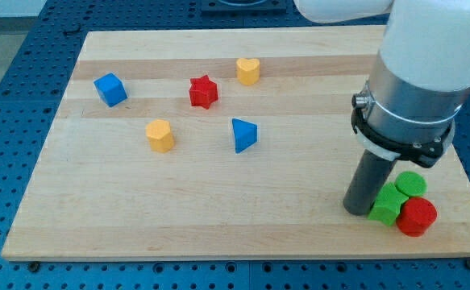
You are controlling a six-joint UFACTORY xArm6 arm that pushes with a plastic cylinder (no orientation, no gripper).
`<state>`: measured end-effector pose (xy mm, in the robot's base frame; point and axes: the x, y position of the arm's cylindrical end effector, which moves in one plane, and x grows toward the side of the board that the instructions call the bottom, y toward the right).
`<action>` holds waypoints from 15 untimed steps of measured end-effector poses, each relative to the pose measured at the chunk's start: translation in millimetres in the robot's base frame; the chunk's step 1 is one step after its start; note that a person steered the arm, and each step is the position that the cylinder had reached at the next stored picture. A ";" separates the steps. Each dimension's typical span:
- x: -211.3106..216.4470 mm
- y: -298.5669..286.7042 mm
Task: Point at the blue cube
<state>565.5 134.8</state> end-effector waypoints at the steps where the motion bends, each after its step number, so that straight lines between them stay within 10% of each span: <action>1: -3.8 -14.3; 3: -11.5 -61.6; 6: -56.4 -307.5; 8: -172.4 -333.1; 15: -177.9 -363.2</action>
<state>387.6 -228.4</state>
